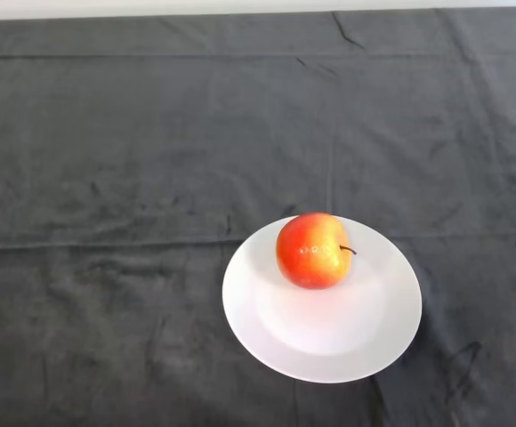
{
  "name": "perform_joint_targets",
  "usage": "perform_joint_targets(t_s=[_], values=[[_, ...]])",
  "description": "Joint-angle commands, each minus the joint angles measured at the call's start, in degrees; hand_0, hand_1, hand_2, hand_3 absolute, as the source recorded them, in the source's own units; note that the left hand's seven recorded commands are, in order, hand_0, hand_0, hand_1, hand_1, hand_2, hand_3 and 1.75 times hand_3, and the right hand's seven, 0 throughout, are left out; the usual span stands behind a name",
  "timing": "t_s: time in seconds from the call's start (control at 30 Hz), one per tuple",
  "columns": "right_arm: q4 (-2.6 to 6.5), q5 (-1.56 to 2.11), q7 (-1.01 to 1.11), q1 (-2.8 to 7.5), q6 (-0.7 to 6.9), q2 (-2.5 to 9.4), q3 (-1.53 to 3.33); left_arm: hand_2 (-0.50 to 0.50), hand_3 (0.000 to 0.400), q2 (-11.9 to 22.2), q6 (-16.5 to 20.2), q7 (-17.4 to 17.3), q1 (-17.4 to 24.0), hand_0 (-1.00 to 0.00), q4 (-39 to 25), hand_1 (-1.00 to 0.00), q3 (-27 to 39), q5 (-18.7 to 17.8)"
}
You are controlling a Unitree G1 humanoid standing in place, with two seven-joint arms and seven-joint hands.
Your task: Move the apple to the plate
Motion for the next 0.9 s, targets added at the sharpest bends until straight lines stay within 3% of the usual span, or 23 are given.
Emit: perform_joint_targets(t_s=[0.03, 0.43, 0.9], values=[[0.91, 0.38, 0.24, 1.73, -0.41, -1.23, -0.37, 0.0, 0.0, 0.9, 0.6, -0.8, -1.4, 0.0, -1.2, 0.0, 1.5, -0.7], [0.81, 0.38, 0.21, 1.77, -0.41, -1.18, -0.36, 0.0, 0.0, 0.4, 0.4, -4.5, -0.9, 0.0, -2.8, 0.0, 3.2, -1.1], [0.72, 0.39, 0.17, 1.8, -0.4, -1.15, -0.35, 0.0, 0.0, 0.1, 0.4, -6.4, -0.8, 0.0, -3.4, 0.0, 4.0, 0.2]])
